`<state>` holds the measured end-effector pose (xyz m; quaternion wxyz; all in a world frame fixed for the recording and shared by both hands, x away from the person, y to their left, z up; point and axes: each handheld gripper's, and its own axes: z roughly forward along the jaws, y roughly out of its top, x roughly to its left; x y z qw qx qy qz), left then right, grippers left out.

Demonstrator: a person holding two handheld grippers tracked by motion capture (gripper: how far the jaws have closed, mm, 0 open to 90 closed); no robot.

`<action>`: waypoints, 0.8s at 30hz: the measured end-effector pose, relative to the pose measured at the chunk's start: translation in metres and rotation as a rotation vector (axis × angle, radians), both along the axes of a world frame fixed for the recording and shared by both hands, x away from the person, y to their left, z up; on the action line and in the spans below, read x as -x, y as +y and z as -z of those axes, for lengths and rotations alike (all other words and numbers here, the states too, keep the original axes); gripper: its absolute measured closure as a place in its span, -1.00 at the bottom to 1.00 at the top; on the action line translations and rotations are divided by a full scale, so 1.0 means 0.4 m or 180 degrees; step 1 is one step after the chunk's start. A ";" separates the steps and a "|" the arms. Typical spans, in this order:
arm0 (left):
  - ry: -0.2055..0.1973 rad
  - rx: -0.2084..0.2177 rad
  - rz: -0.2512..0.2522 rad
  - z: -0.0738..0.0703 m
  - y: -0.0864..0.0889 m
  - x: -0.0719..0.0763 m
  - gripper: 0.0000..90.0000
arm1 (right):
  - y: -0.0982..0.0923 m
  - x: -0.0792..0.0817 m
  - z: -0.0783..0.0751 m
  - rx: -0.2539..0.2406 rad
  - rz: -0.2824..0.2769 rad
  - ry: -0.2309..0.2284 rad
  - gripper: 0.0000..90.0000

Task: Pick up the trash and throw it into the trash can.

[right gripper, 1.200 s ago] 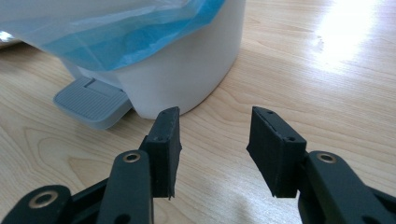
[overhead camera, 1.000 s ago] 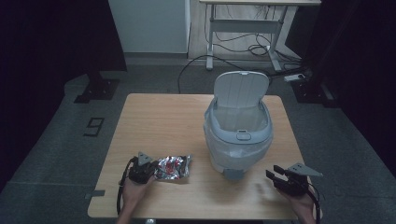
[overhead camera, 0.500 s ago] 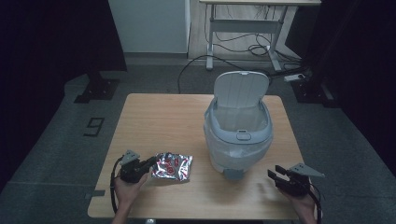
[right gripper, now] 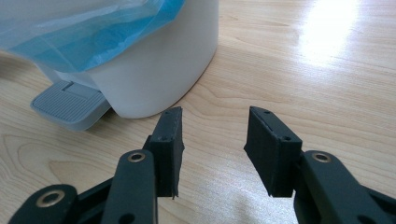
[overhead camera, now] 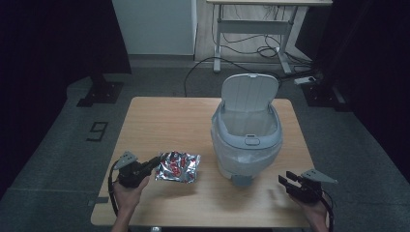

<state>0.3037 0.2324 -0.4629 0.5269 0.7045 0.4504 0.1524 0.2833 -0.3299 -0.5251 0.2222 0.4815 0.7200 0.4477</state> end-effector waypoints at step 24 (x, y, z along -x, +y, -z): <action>-0.0244 0.0004 0.0200 -0.194 -0.027 0.006 1.00 | -0.006 -0.002 0.002 -0.0035 0.0013 0.0024 0.25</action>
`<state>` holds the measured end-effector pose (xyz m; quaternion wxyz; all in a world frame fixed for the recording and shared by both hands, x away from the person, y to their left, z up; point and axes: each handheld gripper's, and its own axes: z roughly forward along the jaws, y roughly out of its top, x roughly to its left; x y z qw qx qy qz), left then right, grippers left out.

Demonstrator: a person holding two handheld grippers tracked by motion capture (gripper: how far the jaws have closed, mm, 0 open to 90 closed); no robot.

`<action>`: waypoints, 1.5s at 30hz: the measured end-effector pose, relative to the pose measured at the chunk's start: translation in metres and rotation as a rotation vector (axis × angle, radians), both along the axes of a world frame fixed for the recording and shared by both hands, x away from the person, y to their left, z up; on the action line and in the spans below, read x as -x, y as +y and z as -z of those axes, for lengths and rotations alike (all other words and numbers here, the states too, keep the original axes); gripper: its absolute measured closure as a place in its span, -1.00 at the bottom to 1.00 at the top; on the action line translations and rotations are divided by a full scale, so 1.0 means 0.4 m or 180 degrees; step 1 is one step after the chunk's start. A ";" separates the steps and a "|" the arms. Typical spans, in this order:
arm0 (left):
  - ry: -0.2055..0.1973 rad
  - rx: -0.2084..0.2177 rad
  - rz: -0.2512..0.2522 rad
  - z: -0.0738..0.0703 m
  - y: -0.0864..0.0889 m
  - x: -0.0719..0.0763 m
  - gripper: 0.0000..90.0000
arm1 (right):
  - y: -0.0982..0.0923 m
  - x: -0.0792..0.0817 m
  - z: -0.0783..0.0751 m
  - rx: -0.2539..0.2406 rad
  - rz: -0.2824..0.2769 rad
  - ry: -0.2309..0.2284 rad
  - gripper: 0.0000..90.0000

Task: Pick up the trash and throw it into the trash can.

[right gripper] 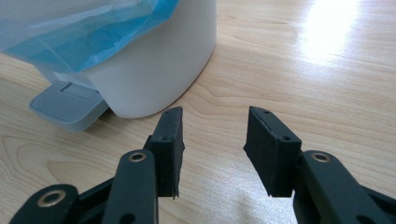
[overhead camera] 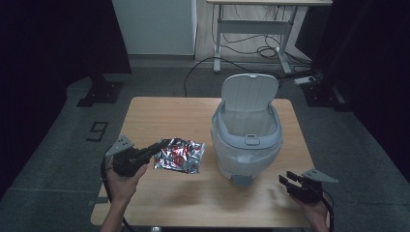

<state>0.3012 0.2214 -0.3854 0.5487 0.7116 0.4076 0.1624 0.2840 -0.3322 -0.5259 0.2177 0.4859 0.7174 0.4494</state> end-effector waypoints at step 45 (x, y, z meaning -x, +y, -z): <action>-0.0171 0.0163 0.0190 -0.184 -0.044 -0.040 1.00 | 0.006 -0.013 0.012 0.0053 0.0002 0.0108 0.26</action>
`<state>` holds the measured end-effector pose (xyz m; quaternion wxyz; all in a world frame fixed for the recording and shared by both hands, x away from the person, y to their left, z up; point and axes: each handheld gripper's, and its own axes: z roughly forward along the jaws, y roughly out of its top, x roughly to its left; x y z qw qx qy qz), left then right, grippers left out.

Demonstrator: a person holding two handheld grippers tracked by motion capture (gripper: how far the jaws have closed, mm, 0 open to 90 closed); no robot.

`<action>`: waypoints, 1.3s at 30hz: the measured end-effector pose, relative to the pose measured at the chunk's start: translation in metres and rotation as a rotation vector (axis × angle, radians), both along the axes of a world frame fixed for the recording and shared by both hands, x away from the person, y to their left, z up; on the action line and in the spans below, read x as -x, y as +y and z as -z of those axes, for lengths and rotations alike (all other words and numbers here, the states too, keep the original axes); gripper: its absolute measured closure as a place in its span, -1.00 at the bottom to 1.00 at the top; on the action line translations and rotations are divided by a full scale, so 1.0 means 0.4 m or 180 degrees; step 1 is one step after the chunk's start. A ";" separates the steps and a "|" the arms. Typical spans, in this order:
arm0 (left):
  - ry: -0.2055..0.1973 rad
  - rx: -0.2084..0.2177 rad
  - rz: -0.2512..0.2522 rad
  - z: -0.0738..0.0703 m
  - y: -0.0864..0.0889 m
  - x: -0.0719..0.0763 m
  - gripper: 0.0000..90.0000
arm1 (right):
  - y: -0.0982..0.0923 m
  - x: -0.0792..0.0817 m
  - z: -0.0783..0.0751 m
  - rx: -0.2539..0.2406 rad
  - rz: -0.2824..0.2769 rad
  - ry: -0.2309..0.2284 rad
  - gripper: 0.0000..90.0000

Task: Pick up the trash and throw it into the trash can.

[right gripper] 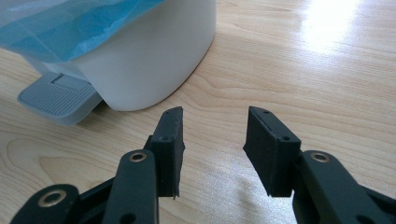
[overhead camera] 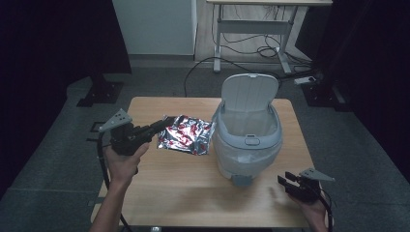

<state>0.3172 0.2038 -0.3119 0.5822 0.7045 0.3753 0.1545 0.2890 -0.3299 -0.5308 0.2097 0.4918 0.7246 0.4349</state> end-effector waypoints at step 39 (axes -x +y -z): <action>-0.0088 -0.0137 0.0178 -0.084 -0.154 -0.087 1.00 | -0.011 0.001 0.001 -0.0014 0.0006 0.0015 0.26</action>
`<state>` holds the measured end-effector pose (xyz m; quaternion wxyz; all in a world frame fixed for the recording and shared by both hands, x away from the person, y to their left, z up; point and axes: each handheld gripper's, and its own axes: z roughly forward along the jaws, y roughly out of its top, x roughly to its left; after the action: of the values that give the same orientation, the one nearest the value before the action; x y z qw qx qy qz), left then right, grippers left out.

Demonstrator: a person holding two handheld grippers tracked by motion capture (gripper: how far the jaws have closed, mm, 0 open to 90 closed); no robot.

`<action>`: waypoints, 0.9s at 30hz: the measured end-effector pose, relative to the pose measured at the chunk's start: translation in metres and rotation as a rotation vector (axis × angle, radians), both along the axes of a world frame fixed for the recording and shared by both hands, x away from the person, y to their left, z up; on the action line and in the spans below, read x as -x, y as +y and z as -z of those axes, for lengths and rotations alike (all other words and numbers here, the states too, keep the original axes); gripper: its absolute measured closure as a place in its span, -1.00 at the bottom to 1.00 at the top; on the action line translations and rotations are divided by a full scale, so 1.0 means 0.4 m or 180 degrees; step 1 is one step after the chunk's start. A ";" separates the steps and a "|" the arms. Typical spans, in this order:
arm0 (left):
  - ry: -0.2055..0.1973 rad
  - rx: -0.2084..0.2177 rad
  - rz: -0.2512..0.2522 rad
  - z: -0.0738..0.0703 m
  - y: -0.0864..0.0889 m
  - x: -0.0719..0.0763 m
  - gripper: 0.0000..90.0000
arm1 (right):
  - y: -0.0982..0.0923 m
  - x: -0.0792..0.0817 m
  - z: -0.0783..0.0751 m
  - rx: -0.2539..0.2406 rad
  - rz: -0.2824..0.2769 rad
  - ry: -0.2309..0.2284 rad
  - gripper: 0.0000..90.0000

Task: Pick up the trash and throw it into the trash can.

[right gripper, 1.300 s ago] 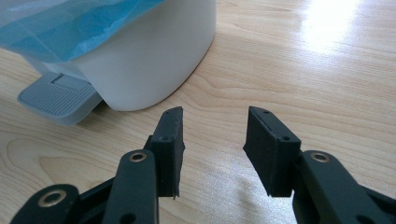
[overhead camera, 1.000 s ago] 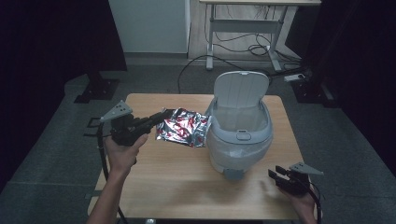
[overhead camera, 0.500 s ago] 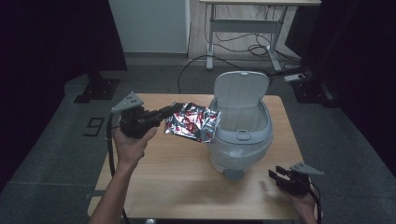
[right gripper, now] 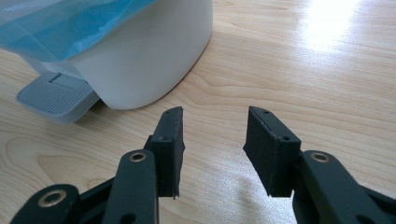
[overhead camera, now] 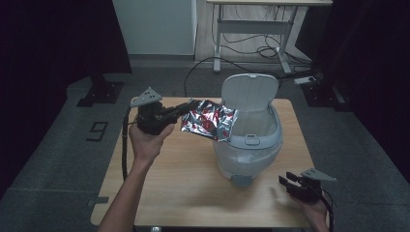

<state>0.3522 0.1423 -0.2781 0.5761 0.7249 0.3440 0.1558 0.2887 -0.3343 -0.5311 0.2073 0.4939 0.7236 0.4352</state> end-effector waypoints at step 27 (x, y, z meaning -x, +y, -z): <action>-0.0045 -0.0038 -0.0033 -0.004 -0.071 -0.067 1.00 | -0.014 -0.002 0.002 -0.0015 0.0017 0.0020 0.26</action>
<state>0.3789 0.1138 -0.2767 0.5734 0.7255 0.3427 0.1660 0.2894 -0.3400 -0.5320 0.2051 0.4977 0.7219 0.4348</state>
